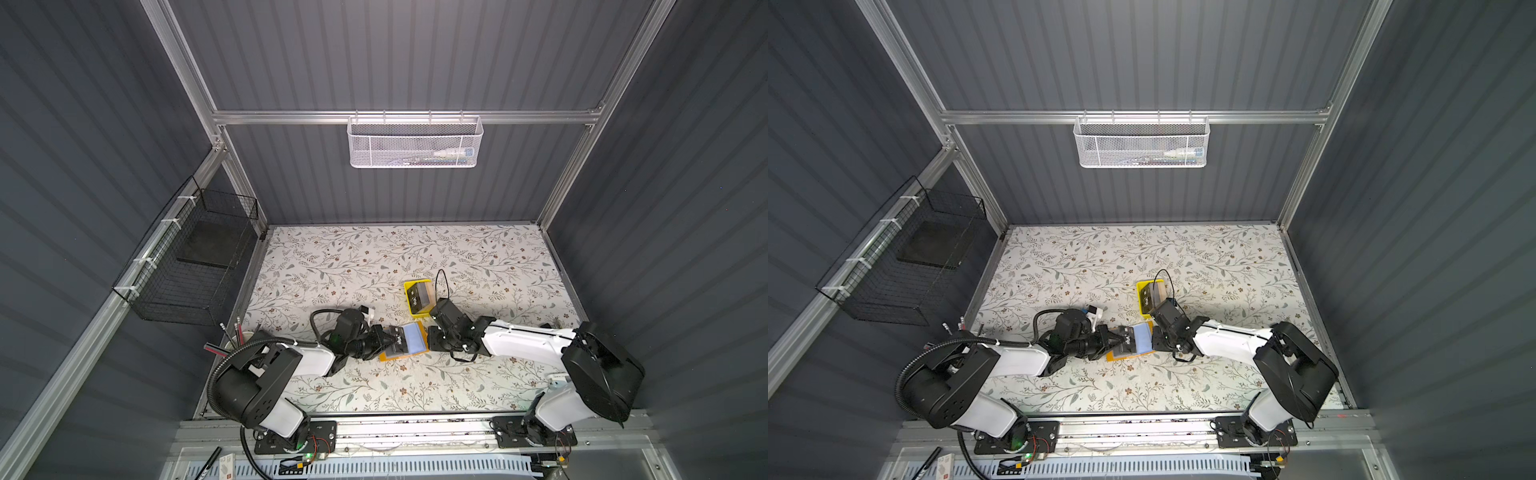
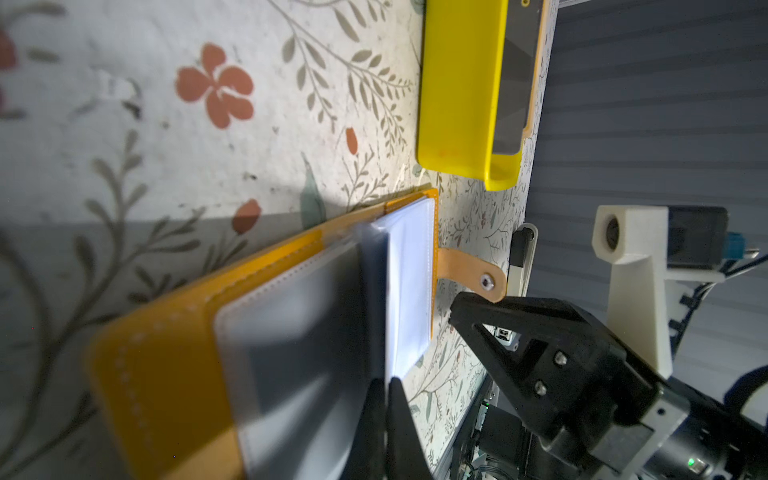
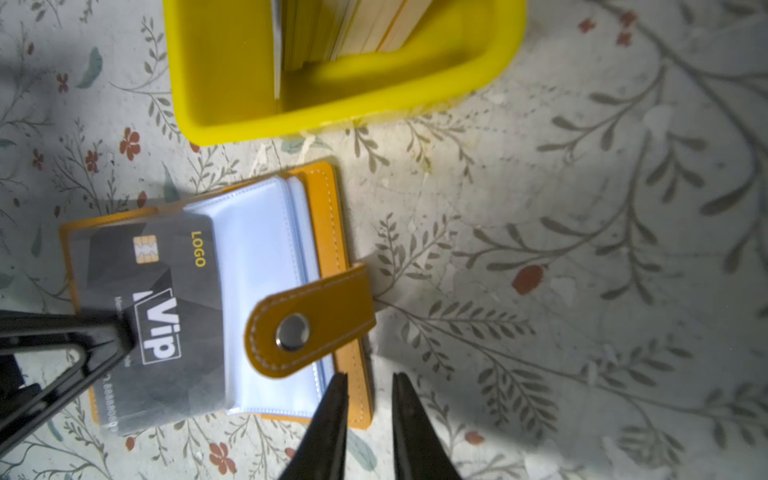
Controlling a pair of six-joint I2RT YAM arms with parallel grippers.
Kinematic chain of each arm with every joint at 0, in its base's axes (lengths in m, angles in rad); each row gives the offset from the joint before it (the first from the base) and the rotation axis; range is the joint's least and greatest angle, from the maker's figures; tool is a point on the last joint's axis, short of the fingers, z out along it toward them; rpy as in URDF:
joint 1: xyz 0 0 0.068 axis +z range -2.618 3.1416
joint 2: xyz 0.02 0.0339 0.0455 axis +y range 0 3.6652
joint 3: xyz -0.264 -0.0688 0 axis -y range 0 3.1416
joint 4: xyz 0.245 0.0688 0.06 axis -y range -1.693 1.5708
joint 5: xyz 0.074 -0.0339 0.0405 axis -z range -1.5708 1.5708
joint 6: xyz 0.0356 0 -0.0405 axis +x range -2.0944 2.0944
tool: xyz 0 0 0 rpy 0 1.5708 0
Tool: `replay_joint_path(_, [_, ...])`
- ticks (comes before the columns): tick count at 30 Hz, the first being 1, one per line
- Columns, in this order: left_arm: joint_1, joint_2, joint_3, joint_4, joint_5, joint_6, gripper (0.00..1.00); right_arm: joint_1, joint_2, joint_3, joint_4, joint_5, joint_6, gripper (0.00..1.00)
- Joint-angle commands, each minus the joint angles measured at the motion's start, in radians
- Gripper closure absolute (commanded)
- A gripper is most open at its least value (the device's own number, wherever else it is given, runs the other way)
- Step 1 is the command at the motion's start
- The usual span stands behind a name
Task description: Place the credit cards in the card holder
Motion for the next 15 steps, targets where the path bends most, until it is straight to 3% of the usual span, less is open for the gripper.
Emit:
replay_joint_path(1, [-0.002,-0.040,0.034,-0.107,-0.010,0.053,1.00,-0.005,0.016,0.032,-0.021,-0.021,-0.036,0.78])
replay_joint_path(6, [-0.002,-0.050,0.038,-0.128,-0.012,0.061,1.00,-0.004,0.052,0.039,0.017,-0.070,-0.039,0.79])
replay_joint_path(15, [0.005,-0.102,0.047,-0.231,-0.039,0.091,1.00,-0.002,0.092,0.036,-0.003,-0.045,-0.024,0.81])
